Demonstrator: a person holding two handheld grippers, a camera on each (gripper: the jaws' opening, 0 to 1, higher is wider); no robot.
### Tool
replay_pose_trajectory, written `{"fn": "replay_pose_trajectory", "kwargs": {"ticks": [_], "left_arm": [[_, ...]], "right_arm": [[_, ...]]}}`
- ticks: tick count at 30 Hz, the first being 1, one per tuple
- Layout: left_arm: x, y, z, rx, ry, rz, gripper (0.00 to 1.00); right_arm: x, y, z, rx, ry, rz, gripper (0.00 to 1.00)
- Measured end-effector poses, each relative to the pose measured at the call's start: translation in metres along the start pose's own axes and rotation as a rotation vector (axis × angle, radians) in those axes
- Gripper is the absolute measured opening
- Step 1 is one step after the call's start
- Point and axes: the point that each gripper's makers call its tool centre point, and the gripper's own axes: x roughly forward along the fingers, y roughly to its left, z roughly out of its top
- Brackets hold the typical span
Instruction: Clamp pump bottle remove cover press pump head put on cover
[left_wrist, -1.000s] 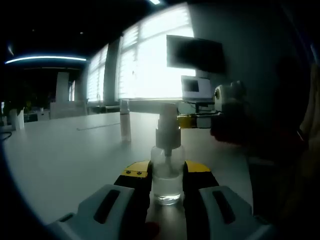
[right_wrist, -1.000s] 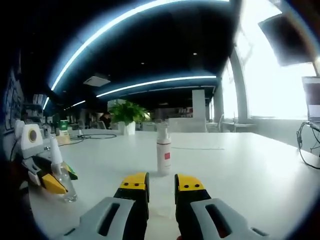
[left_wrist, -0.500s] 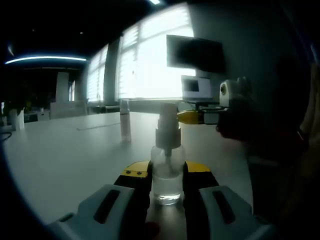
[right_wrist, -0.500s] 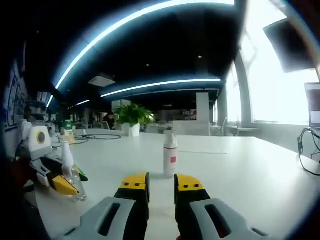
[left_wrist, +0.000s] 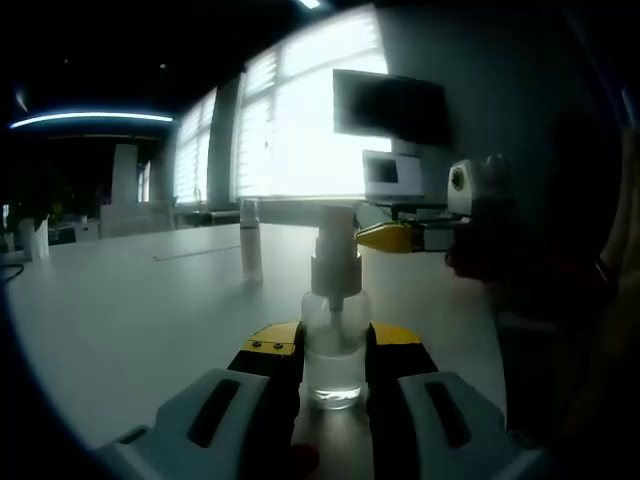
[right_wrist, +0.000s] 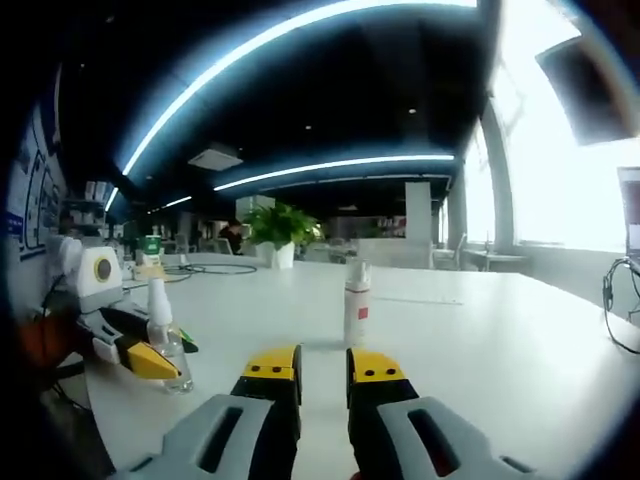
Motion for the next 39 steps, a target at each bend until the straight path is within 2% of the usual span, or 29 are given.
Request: {"fn": "replay_pose_trajectory", "kwargs": {"ticks": [5,13,22,26,33,39], "left_arm": [[0.0,0.0,0.0,0.0,0.0,0.001,0.16],[0.0,0.001,0.0,0.0,0.001,0.001,0.16],[0.0,0.001,-0.001,0.002,0.002,0.001,0.16],[0.0,0.001,-0.001,0.001,0.003,0.002,0.16],[0.0,0.001,-0.001,0.002,0.003,0.002,0.16],[0.0,0.001,-0.001,0.0,0.004,0.002,0.16]], "right_arm": [[-0.004,0.002,-0.004,-0.005,0.005,0.017,0.11],[-0.01,0.008,-0.002,-0.014,-0.006,0.05,0.08],[-0.014,0.012,-0.01,-0.023,0.007,0.072,0.04],[-0.014,0.011,-0.012,-0.029,0.005,0.078,0.0],[-0.016,0.0,-0.02,0.0,0.009,0.064,0.0],[-0.018,0.0,-0.023,0.006,0.003,0.076,0.0]]}}
